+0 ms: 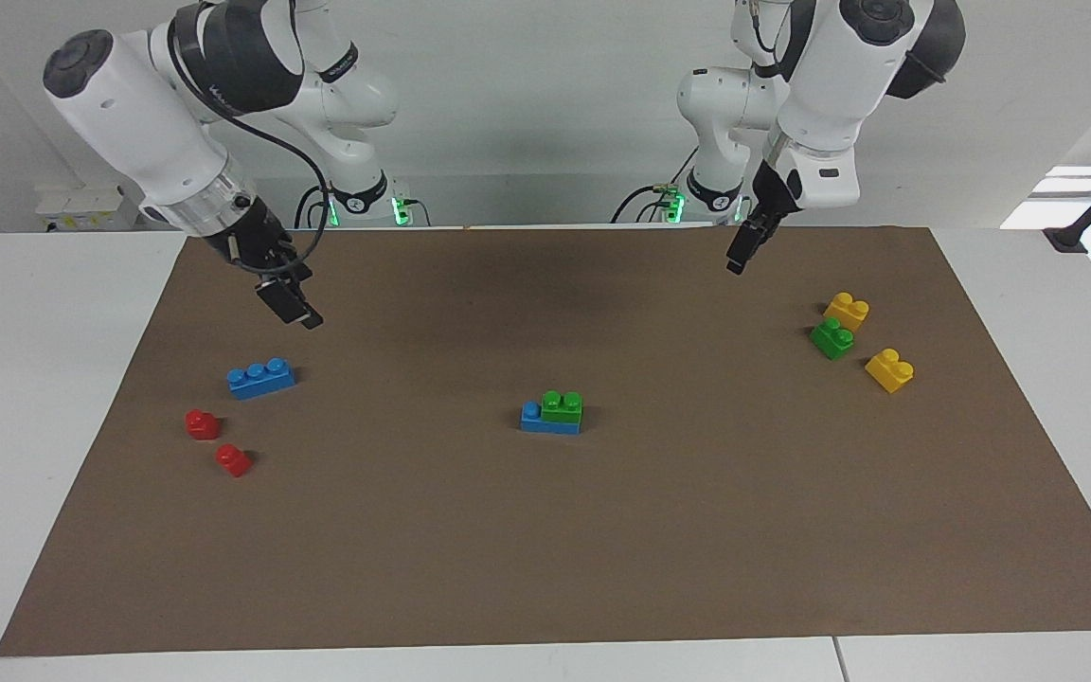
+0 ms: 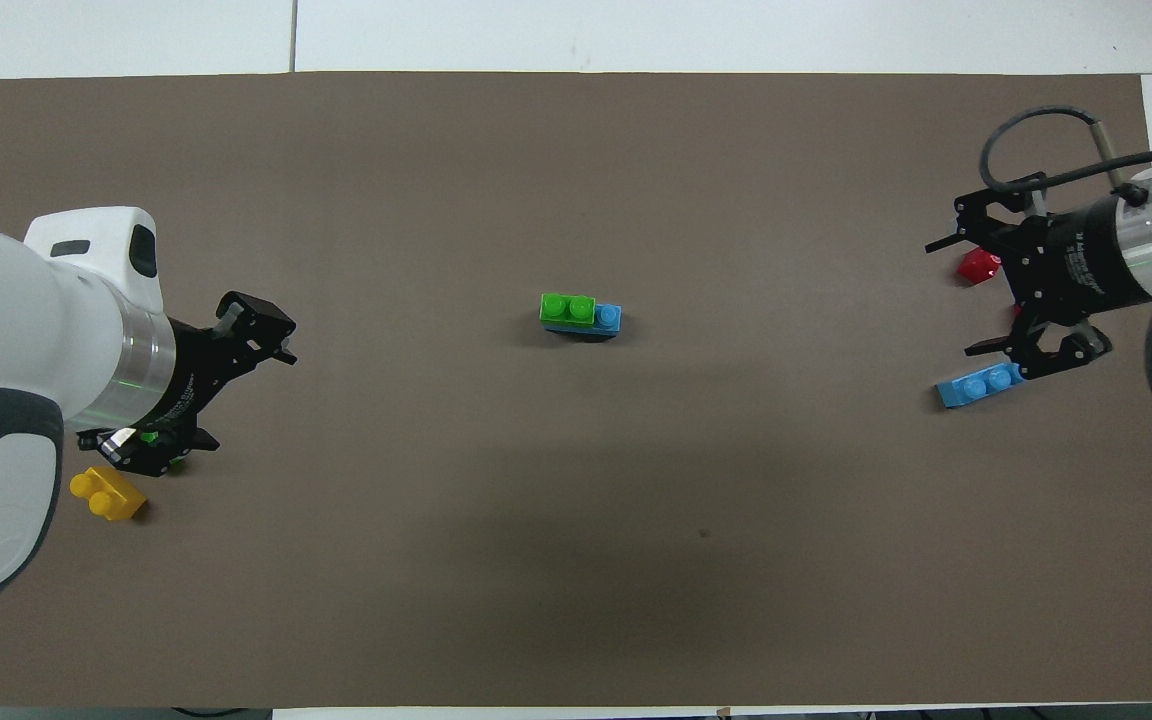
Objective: Remove green block with left arm and hold with right
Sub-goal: 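Move the left gripper toward the green block while the right gripper approaches the blue block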
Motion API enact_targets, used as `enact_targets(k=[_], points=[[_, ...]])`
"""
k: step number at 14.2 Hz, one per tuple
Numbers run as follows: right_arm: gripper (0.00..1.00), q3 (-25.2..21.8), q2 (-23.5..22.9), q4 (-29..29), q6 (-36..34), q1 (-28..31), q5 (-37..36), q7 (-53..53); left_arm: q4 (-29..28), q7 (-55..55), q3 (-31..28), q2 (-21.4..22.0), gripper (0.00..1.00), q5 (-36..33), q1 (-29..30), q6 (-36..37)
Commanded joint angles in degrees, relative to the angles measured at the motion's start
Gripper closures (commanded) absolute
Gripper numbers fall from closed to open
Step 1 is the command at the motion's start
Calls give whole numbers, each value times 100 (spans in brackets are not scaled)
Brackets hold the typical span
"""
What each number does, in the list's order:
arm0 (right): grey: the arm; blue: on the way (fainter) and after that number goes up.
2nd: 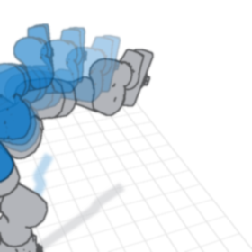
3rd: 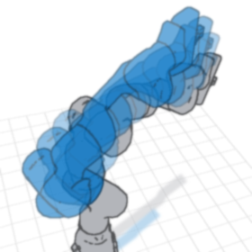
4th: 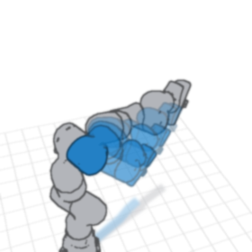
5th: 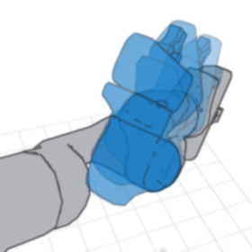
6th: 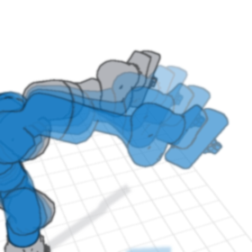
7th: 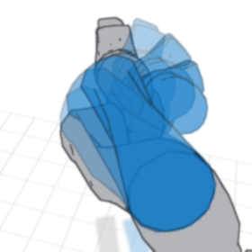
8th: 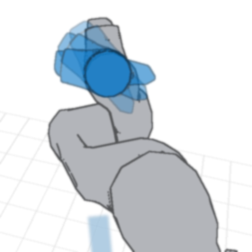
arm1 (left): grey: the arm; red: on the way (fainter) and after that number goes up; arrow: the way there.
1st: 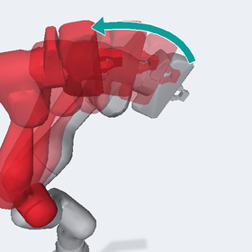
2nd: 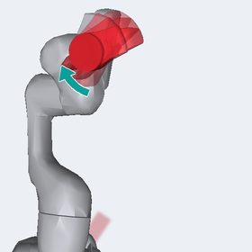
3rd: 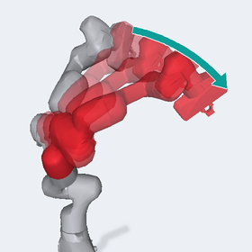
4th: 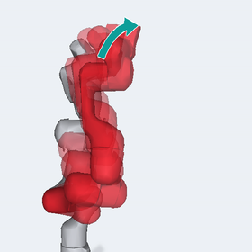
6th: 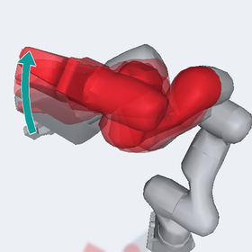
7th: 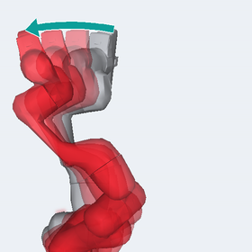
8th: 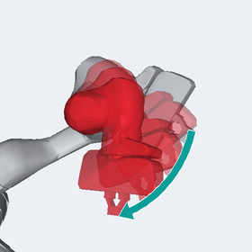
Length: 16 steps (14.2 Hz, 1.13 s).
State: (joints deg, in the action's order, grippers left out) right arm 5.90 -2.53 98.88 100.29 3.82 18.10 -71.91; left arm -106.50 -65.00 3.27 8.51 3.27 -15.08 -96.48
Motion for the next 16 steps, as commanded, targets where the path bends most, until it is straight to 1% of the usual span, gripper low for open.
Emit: enact_targets(k=[1, 3, 6, 9, 12, 16], points=[[3, -1, -300, 17, 236, -57, 482, -594, -240, -775, -81, 204, 0, 86, -197, -292], [3, -1, -476, 26, 403, -171, 703, -937, -248, -1179, -81, 160, 0, 217, -240, -371], [3, 8, -704, 35, 850, -460, 878, -1429, -205, -1374, -98, 142, 0, 227, -320, -328], [3, 8, -906, 35, 1272, -645, 1046, -1763, -231, -2032, -90, 134, 0, 218, -329, -511], [3, -1, -1117, 35, 1650, -909, 1143, -1992, -283, -2419, -81, 63, 0, 227, -486, -609], [3, -1, -1346, 79, 2038, -1198, 1143, -2055, -354, -3236, -81, -103, 0, 227, -732, -995]])
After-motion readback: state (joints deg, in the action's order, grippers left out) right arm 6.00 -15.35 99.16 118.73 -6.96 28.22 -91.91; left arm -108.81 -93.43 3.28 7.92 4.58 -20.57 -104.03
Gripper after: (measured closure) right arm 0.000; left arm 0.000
